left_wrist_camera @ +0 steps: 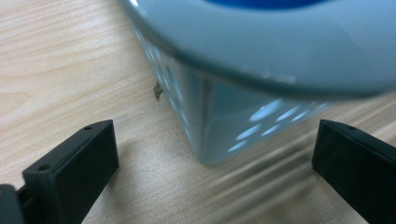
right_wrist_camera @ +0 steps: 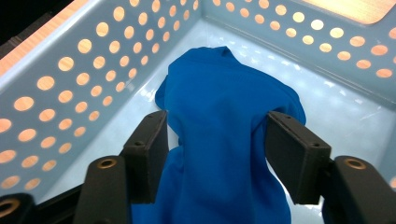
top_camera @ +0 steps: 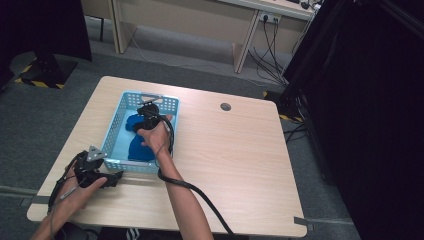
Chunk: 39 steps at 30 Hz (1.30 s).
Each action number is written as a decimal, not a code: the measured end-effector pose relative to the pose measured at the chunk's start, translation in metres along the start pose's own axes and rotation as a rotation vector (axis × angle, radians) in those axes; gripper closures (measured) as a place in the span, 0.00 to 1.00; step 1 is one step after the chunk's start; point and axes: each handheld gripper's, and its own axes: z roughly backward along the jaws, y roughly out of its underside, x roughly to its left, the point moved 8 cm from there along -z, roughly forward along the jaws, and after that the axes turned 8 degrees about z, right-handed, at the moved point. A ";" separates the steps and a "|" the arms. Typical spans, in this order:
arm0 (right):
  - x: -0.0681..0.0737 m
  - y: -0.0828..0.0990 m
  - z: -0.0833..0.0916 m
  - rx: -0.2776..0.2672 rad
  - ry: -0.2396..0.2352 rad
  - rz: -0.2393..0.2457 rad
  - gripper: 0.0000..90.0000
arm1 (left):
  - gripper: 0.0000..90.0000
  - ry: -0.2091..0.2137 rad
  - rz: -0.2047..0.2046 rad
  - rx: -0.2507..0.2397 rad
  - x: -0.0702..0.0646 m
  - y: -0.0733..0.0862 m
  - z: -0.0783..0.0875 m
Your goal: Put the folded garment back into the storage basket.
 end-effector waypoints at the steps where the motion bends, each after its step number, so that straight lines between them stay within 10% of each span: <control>1: 0.000 0.000 0.001 0.002 -0.003 -0.002 0.43 | 0.00 0.000 0.000 0.000 0.000 0.000 0.000; 39: -0.002 -0.009 0.038 -0.109 -0.074 0.022 0.03 | 0.00 0.000 0.000 0.000 0.000 0.000 0.000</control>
